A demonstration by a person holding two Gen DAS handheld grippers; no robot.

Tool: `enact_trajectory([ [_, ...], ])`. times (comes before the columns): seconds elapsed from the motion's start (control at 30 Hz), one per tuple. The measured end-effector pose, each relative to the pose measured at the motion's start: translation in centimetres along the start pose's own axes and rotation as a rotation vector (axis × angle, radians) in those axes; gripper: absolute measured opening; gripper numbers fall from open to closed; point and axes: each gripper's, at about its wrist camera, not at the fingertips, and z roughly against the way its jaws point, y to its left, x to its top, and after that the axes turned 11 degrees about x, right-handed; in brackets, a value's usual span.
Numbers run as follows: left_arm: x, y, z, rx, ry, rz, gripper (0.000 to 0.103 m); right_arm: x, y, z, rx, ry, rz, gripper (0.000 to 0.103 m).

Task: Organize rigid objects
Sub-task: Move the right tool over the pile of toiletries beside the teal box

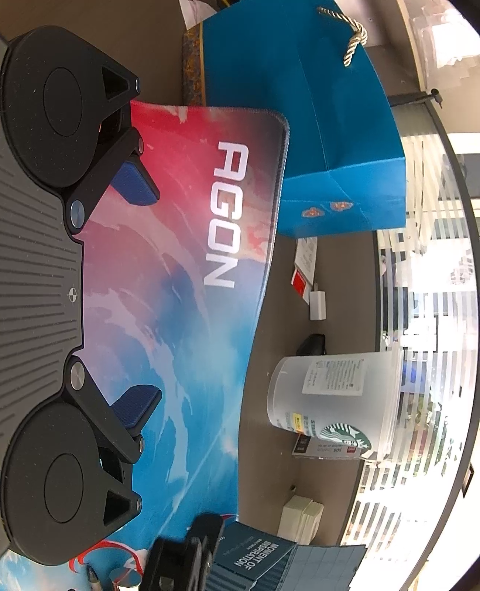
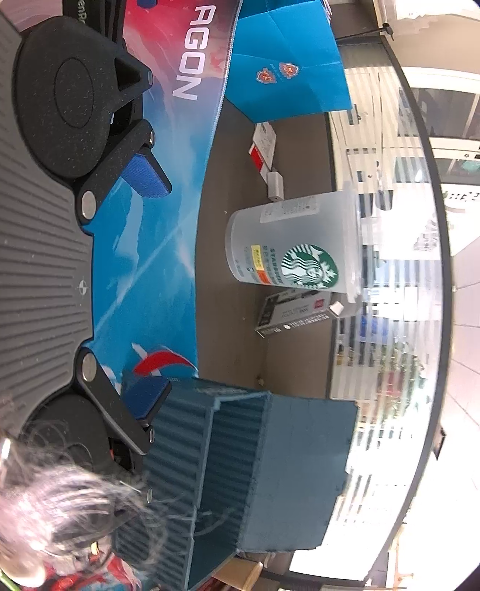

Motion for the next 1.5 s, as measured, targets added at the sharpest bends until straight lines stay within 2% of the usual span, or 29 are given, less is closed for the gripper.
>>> enact_trajectory([
  [0.23,-0.3,-0.9,-0.4,-0.021,-0.004,0.01,0.103,0.2,-2.9,4.5,-0.024,-0.067,0.087,0.103],
  [0.33,-0.4,-1.3,-0.2,-0.032,-0.038,0.02,0.103,-0.5,-6.0,8.0,-0.012,-0.149,0.123,0.103],
  [0.4,-0.5,-1.6,0.0,-0.036,-0.062,0.023,0.103,-1.3,-9.1,10.5,0.029,-0.187,0.134,0.103],
  [0.47,-0.6,-1.8,0.1,-0.045,-0.071,0.033,0.103,-2.1,-12.7,12.2,0.144,-0.145,0.159,0.103],
  [0.5,-0.6,-1.9,0.1,-0.054,-0.071,0.042,0.103,-2.5,-14.7,12.9,0.22,-0.098,0.177,0.103],
  [0.53,-0.6,-2.0,0.2,-0.062,-0.07,0.047,0.103,-2.7,-16.2,13.5,0.258,-0.047,0.198,0.103],
  [0.67,-0.9,-2.7,0.5,-0.081,-0.087,0.044,0.103,-5.1,-20.1,16.4,0.317,0.03,0.332,0.103],
  [0.8,-1.2,-3.5,0.6,-0.061,-0.093,0.021,0.103,-8.0,-22.6,19.4,0.423,0.006,0.44,0.103],
  [0.93,-1.4,-4.2,0.2,-0.031,-0.079,-0.007,0.103,-8.4,-22.7,19.5,0.437,0.061,0.511,0.103],
  [1.1,-1.7,-4.8,0.1,-0.011,-0.065,-0.028,0.103,-9.0,-23.4,18.1,0.502,0.141,0.549,0.103],
  [1.3,-1.9,-4.9,-0.2,0.011,-0.059,-0.037,0.103,-9.3,-24.6,15.4,0.545,0.231,0.509,0.1],
  [1.33,-1.9,-4.8,-0.3,0.01,-0.056,-0.033,0.103,-9.2,-24.9,15.1,0.546,0.25,0.49,0.099],
  [1.47,-2.0,-4.7,-0.6,0.006,-0.044,-0.023,0.103,-9.0,-26.1,14.1,0.576,0.28,0.413,0.072],
  [1.5,-2.0,-4.7,-0.7,0.003,-0.04,-0.022,0.103,-8.9,-26.3,13.9,0.586,0.287,0.399,0.07],
])
